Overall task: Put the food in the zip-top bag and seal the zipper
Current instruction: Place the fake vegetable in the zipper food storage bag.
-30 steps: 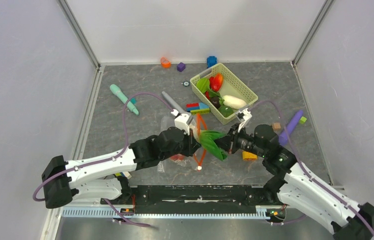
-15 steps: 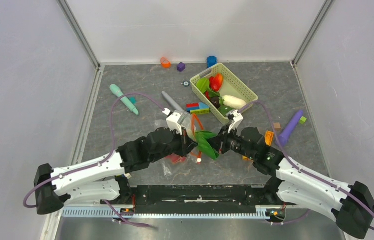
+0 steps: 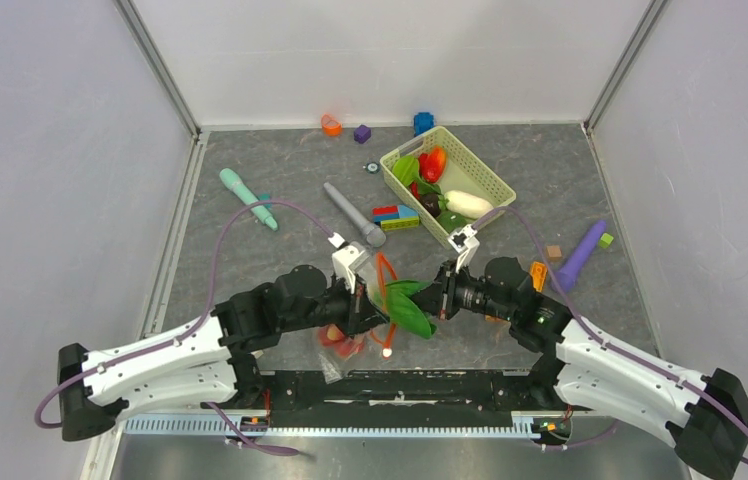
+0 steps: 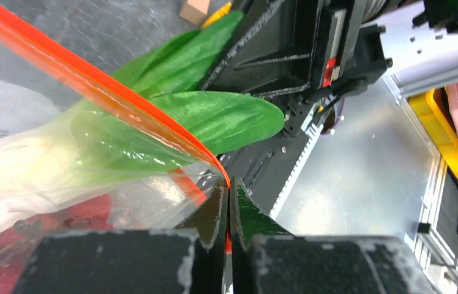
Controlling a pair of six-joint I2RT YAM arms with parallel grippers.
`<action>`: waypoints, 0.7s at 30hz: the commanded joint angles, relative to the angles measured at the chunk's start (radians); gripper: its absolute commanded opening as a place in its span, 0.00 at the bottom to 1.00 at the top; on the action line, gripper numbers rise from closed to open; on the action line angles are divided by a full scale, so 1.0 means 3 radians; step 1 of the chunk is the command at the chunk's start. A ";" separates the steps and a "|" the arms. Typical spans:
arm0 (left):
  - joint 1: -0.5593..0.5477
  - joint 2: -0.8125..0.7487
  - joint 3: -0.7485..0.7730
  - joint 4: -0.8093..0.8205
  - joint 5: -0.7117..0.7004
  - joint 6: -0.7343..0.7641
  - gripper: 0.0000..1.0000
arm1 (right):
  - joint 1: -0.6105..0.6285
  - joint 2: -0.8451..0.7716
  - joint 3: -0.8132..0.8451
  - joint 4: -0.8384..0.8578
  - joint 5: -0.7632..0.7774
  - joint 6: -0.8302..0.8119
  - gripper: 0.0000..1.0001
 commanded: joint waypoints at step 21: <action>-0.0020 0.0359 -0.0036 0.0514 0.0466 -0.0183 0.02 | 0.1037 0.0719 -0.0923 0.3247 0.2536 0.1068 0.00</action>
